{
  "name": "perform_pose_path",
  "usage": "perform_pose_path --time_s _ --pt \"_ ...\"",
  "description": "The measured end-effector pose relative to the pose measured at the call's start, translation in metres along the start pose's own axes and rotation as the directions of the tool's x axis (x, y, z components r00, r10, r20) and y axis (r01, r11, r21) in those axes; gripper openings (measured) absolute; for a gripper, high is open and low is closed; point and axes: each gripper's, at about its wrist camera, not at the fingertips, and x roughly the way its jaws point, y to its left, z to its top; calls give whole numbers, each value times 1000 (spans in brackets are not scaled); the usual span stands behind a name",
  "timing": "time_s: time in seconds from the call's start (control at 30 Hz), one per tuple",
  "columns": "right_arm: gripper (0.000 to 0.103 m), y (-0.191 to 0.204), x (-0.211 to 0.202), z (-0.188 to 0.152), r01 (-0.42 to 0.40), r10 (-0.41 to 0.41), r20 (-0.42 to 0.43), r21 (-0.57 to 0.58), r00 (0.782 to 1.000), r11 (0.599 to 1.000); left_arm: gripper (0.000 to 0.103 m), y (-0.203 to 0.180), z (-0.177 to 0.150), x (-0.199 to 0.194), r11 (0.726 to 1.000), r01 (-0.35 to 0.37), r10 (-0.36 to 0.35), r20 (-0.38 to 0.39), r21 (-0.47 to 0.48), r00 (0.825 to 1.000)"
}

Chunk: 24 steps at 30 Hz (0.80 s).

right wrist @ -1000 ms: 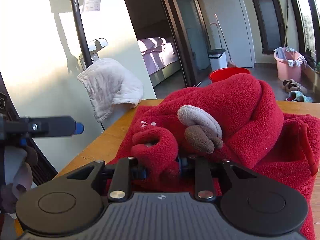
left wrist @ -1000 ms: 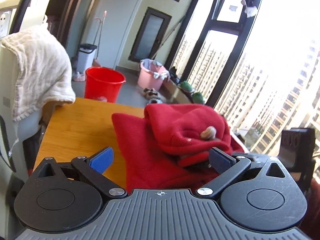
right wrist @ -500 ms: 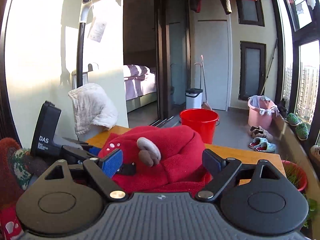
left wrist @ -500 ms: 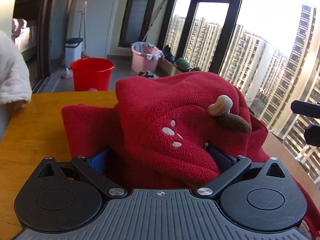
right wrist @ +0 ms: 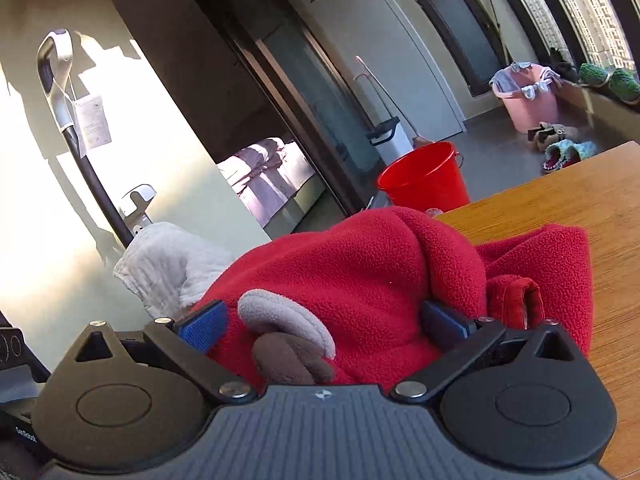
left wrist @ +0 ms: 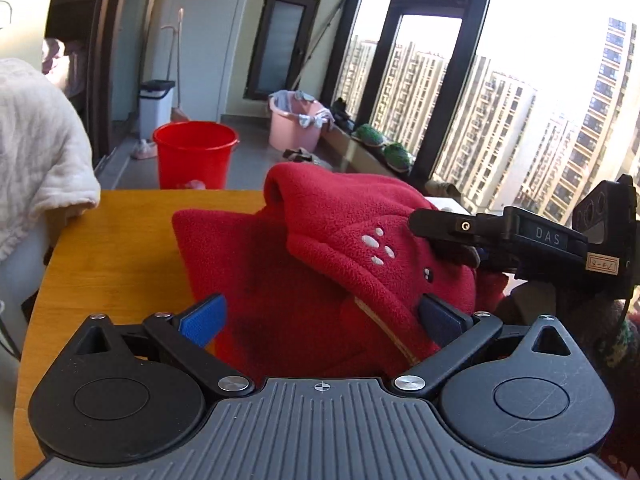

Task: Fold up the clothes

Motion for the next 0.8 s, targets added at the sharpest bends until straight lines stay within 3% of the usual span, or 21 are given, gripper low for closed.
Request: perform_pose_path --time_s 0.1,0.17,0.23,0.33,0.4,0.47,0.57,0.67,0.8 --pt "103 4 -19 -4 42 -41 80 -12 996 999 103 11 0 8 976 146 -152 -27 -159 988" --pt "103 6 -34 -6 49 -47 133 -12 990 999 98 13 -3 15 960 175 -186 -34 -219 982" --pt "103 5 -46 -8 61 -61 186 2 981 998 63 16 -5 23 961 143 -155 -34 -238 987" --pt "103 -4 -53 -8 59 -65 226 34 972 998 62 16 -6 32 948 183 -196 -24 -260 980" --pt "103 -10 -55 -8 55 -67 237 55 969 997 61 9 -6 37 950 205 -219 -34 -236 975" --pt "103 -12 -54 -8 55 -69 238 64 969 996 55 -5 -3 39 974 171 -178 -37 -146 983" --pt "103 -12 -55 -8 50 -62 245 56 968 997 29 -25 13 34 997 55 -56 31 54 998" --pt "103 -15 -50 -7 74 -90 217 80 972 994 34 -37 24 34 972 -92 72 98 217 993" --pt "103 -27 -40 -6 115 -138 149 155 979 981 75 -16 10 37 972 -160 155 46 169 987"
